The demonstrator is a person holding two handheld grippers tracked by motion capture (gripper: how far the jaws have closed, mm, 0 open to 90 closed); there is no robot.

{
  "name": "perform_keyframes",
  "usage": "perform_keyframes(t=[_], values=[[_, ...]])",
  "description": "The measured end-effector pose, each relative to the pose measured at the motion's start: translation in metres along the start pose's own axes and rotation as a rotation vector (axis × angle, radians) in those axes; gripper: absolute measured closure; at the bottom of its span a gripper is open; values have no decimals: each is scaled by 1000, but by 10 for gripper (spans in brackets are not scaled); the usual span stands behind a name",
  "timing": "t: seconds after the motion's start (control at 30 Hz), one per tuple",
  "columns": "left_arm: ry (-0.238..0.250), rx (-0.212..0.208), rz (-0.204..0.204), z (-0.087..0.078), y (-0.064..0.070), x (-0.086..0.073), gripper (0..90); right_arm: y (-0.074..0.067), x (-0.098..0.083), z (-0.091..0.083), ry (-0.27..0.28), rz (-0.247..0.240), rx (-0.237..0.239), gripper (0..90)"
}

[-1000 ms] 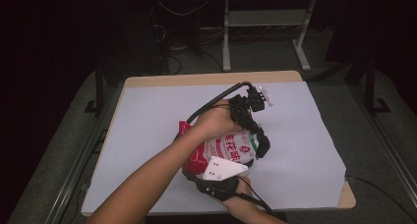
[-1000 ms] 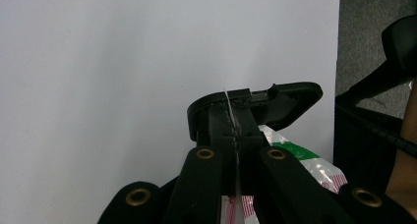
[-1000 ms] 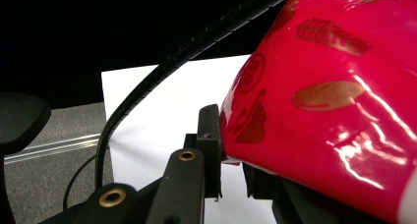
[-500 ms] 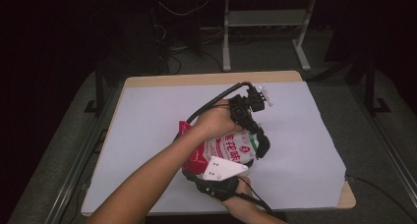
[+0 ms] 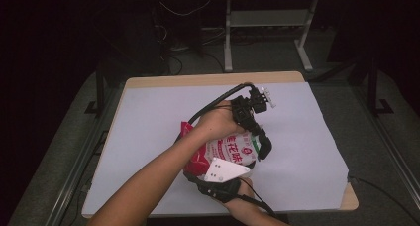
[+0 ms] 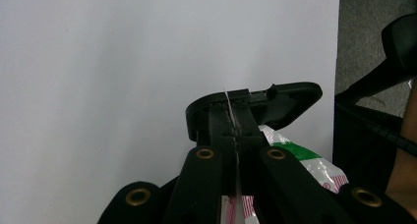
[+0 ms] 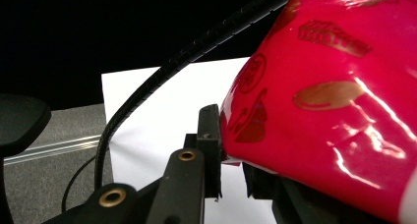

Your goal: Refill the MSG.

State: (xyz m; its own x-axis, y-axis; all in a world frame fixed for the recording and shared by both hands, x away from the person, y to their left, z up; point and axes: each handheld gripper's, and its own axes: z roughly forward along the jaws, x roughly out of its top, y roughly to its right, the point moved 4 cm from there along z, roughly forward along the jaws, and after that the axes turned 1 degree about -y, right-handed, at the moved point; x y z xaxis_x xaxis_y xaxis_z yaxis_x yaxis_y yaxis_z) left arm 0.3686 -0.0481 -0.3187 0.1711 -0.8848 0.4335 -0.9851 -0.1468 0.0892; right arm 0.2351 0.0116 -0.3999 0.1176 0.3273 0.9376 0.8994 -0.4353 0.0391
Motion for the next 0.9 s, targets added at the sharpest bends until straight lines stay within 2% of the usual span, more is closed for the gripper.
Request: perform_keyframes(t=[0.67,0.9], values=[[0,1,-3,0,0,0,899,0,1,0,3,-3,1,791],[-7,1,6,0,0,1,899,2,4,-1,18,-6,-2,791]])
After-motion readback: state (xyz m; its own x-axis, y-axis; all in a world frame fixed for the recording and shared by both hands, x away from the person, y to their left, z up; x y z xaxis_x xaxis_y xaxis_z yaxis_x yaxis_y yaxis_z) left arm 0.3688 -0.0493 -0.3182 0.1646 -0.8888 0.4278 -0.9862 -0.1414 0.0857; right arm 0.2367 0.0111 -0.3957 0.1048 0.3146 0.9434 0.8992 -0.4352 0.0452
